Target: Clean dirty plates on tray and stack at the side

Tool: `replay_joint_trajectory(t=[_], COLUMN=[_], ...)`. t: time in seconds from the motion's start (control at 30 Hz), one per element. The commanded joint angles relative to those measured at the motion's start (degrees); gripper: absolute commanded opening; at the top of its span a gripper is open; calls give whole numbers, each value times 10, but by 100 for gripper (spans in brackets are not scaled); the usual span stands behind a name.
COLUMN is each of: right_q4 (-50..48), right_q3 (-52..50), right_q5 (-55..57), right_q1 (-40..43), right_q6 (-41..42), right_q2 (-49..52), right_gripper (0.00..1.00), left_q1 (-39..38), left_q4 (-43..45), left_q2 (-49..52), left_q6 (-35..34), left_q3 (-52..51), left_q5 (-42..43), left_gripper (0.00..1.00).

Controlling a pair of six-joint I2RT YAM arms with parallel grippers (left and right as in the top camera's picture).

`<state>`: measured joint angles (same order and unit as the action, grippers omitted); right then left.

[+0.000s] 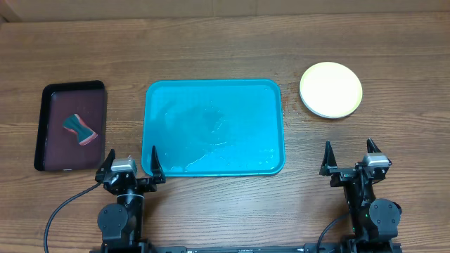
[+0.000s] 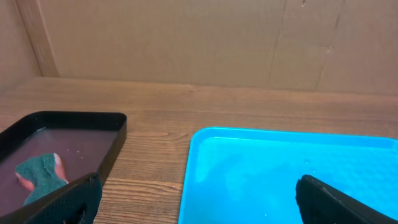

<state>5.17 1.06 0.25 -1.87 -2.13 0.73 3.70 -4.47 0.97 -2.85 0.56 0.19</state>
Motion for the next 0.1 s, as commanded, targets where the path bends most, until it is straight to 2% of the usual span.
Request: replay_joint_trajectory(t=[0.0, 0.07], right_q4=[-3, -3], right_q3=[-6, -6], right_q5=[-1, -1], right_q1=[2, 2], right_q6=[2, 2], right_q2=[-6, -6], right_gripper=[100, 100], left_q1=[-4, -4], left_q4=[0, 0], left_q2=[-7, -7], left_q6=[-5, -5], left_q3=[-3, -3], left_q5=[-3, -3], left_gripper=[100, 100])
